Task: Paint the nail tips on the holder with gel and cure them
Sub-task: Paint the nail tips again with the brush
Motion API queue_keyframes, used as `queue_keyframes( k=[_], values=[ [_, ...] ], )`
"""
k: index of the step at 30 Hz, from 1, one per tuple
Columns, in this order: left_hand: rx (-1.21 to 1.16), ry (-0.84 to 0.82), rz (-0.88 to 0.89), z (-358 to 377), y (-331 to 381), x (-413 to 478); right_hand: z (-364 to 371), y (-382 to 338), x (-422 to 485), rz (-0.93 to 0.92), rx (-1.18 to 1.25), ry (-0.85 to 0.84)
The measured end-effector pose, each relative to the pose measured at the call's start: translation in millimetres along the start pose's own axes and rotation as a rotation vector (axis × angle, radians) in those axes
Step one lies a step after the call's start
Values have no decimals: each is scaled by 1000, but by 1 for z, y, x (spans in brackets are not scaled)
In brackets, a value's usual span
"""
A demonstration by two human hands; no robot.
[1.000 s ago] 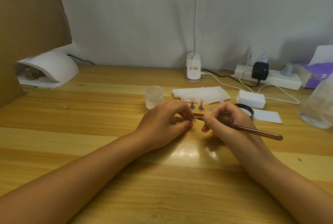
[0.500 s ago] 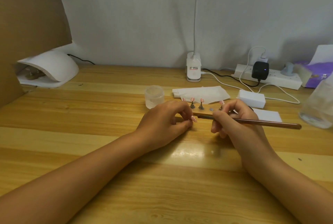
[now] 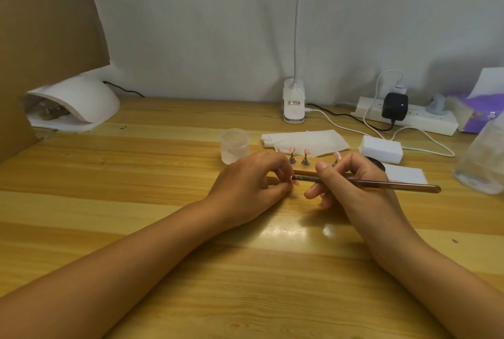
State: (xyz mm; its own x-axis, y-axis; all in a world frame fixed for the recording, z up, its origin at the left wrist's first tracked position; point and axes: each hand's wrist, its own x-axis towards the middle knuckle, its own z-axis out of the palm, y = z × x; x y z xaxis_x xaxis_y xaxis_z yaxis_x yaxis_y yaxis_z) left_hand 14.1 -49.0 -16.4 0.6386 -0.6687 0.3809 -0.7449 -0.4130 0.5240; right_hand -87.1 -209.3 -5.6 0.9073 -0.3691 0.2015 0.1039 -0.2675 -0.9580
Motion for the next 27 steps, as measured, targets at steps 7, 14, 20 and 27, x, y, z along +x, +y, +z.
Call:
queue_keyframes(
  k=[7, 14, 20, 27],
  values=[
    [9, -13, 1, 0, -1, 0, -1, 4, 2, -3, -57, -2],
    [0, -13, 6, 0, -1, 0, -1, 6, 4, 8, -106, 34],
    [-14, 3, 12, 0, -2, 0, -3, 3, 3, 11, 1, 62],
    [5, 3, 18, 1, -2, -1, 0, 2, 1, -14, -47, -21]
  ],
)
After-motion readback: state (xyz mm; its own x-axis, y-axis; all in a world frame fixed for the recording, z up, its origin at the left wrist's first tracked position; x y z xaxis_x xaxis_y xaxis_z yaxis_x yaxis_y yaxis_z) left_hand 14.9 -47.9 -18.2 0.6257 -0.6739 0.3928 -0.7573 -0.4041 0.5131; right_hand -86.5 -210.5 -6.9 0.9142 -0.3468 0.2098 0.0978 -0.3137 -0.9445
